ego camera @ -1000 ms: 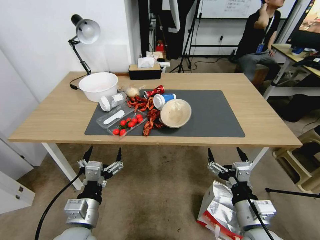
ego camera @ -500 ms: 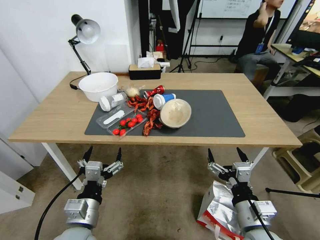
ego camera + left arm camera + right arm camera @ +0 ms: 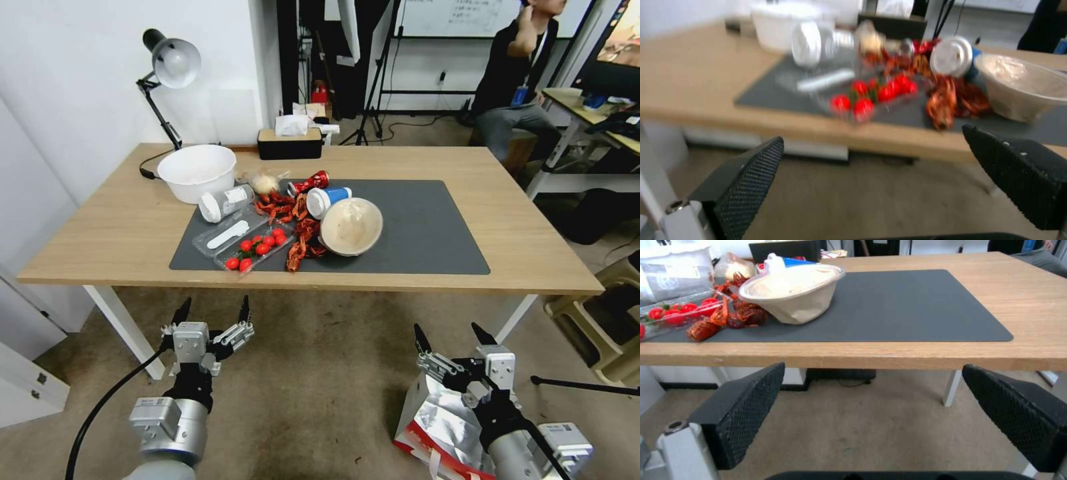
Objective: Pick up the food delivery bag from the floor and place it on the table.
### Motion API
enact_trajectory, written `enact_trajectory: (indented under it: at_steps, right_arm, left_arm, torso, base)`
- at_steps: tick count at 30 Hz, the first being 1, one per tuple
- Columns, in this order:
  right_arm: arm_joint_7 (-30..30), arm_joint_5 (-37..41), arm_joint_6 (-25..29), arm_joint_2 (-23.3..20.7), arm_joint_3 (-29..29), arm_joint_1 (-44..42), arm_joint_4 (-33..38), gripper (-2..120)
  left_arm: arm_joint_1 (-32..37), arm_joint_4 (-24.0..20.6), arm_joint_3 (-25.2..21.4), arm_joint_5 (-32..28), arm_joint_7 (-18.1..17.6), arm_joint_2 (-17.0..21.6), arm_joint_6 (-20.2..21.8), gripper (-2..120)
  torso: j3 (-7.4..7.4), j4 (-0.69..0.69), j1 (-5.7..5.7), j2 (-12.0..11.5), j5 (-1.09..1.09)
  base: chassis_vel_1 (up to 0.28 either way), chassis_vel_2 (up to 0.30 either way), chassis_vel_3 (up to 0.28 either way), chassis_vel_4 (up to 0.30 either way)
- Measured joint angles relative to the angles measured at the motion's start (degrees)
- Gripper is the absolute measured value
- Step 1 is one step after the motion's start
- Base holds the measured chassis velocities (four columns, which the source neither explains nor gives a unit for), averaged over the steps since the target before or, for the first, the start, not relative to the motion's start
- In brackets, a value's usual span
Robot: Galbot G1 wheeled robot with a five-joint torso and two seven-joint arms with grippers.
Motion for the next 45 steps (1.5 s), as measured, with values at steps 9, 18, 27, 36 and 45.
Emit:
enact_trajectory:
  at_steps: [9,18,27,36,45]
  right_arm:
    - [0.09,-0.25,0.16,-0.05,-0.05,0.09,-0.15,100]
    - [0.23,-0.45,0.32,-0.24,-0.04,0.13,-0.16,100]
    - [0.24,-0.57,0.36,-0.1,-0.1,0.29,-0.35,100]
    - [0.2,-0.72,0.42,0.09,-0.16,0.38,-0.56,100]
    - [0.15,-0.95,0.42,0.26,-0.21,0.45,-0.97,100]
  left_arm:
    - [1.81,-1.46,2.86,-3.81,-5.67,0.26,0.97,100]
    - [1.89,-0.9,2.47,-3.78,-5.69,0.23,-0.59,100]
    - [1.78,-0.77,2.12,-3.57,-5.65,0.12,-1.06,100]
    - [1.57,-0.76,1.86,-3.64,-5.63,0.15,-0.9,100]
    - [1.32,-0.43,1.84,-3.62,-5.53,0.19,-1.03,100]
  torso:
    - [0.0,0.0,0.0,0.0,-0.02]
    - [0.0,-0.01,0.01,-0.01,-0.02]
    - [-0.01,0.0,0.0,-0.05,-0.02]
    - [-1.32,-0.01,-1.1,-2.47,-0.02]
    - [-2.81,-0.01,-2.18,-5.04,-0.02]
  base:
    - [0.0,0.0,0.0,0.0]
    - [0.0,0.0,0.0,0.0]
    - [0.0,0.0,0.0,0.0]
    - [0.0,0.0,0.0,0.0]
    - [0.0,0.0,0.0,0.0]
